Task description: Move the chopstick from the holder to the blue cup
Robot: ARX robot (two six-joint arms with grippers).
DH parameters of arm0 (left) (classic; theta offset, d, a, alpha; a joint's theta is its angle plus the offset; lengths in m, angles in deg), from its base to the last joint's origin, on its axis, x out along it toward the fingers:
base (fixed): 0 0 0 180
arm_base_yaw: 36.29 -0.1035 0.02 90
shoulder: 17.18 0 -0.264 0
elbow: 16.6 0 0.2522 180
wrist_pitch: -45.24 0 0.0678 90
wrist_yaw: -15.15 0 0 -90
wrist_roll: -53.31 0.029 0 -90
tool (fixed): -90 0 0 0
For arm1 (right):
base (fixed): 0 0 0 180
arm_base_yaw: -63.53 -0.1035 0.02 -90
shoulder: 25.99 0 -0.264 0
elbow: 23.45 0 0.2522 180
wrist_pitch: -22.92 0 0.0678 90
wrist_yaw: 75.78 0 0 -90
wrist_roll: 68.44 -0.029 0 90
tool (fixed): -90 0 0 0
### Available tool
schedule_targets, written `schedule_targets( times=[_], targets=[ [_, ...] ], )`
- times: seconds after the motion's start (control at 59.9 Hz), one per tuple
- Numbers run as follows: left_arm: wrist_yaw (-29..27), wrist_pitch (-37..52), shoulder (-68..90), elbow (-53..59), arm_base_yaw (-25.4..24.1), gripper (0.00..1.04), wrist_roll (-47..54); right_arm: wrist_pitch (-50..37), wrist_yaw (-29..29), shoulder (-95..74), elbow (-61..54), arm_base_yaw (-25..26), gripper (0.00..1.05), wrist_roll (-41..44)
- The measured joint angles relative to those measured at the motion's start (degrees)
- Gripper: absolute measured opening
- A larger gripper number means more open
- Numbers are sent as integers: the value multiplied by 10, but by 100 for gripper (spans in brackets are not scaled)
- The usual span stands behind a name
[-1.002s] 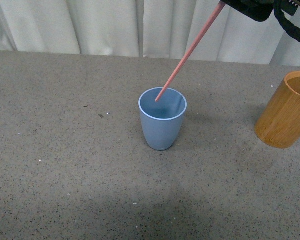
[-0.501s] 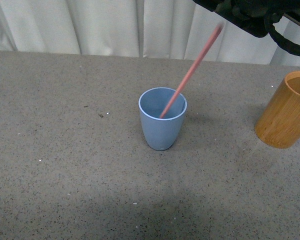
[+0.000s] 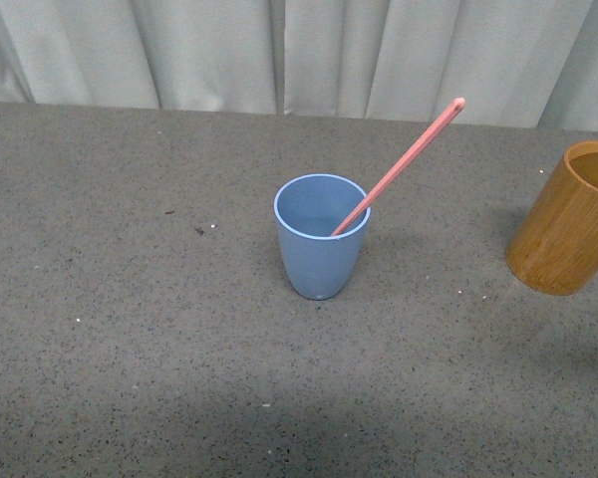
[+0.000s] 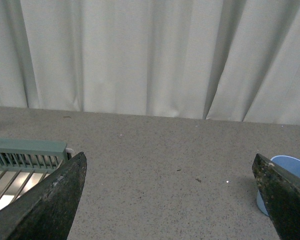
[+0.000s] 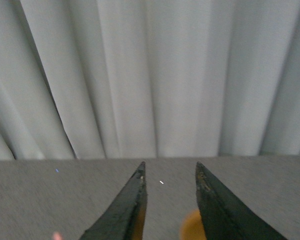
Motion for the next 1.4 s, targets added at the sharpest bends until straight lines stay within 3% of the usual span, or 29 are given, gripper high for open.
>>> schedule_targets(
  times=[0.05, 0.167, 0.251, 0.484, 0.651, 0.752, 1.002, 1.403],
  targets=[
    [0, 0, 0, 0, 0, 98, 0, 130, 12, 147, -51, 35, 0, 6],
    [0, 0, 0, 0, 0, 98, 0, 318, 28, 403, -91, 42, 1, 13],
    [-1, 0, 0, 0, 0, 98, 0, 336, 30, 489, -91, 43, 1, 15],
    [-1, 0, 0, 0, 0, 98, 0, 339, 30, 495, -91, 43, 1, 16],
    [-1, 0, 0, 0, 0, 98, 0, 339, 30, 495, -91, 43, 28, 17],
    [-1, 0, 0, 0, 0, 98, 0, 339, 30, 495, -91, 43, 51, 17],
    [-1, 0, 0, 0, 0, 98, 0, 339, 30, 495, -91, 43, 97, 17],
    [-1, 0, 0, 0, 0, 98, 0, 339, 30, 495, -91, 43, 95, 17]
  ],
)
